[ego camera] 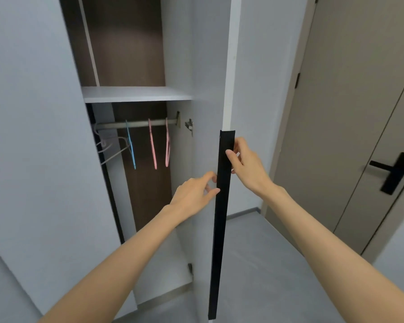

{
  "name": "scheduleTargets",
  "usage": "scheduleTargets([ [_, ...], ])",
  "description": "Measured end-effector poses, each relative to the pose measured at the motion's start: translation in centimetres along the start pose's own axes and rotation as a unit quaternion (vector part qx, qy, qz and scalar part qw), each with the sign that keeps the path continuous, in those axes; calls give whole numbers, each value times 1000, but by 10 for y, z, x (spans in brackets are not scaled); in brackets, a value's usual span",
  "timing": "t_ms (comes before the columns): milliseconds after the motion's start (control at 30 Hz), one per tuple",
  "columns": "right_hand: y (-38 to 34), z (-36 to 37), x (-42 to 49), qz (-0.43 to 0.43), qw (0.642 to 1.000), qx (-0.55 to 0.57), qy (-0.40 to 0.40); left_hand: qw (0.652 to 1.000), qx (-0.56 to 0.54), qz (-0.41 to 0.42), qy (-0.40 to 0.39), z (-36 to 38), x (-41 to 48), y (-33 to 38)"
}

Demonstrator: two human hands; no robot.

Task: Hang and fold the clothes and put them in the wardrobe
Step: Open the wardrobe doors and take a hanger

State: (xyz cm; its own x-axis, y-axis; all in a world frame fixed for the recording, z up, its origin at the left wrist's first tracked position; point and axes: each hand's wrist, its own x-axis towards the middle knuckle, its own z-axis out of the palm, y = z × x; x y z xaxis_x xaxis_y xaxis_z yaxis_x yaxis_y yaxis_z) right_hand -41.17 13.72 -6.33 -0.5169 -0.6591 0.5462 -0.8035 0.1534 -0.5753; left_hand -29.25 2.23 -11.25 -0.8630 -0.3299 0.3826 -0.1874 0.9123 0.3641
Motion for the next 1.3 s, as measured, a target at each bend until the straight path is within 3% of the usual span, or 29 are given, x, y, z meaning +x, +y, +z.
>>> scheduleTargets([
  [233,45,-48,5,1,1000,24,-18,1000,8,0,-10,32,32,43],
  [467,59,-50,4,-18,999,29,-4,1000,16,-13,9,38,39,53],
  [567,63,-42,-7,-25,996,-10,85,999,29,-22,19,35,32,50],
  [633,62,-38,-14,-70,978,-61,187,997,43,-44,48,30,26,45],
  [700,53,-40,-17,-124,960,-82,235,992,60,-72,79,22,18,37],
  [933,-2,-23,-2,-217,972,-50,81,957,128,-193,176,-20,-14,0],
  [1067,-23,23,17,-216,975,-43,-33,930,136,-263,218,-49,-40,-36],
  [1300,-64,128,62,-181,979,12,-97,890,143,-375,218,-89,-72,-125],
])
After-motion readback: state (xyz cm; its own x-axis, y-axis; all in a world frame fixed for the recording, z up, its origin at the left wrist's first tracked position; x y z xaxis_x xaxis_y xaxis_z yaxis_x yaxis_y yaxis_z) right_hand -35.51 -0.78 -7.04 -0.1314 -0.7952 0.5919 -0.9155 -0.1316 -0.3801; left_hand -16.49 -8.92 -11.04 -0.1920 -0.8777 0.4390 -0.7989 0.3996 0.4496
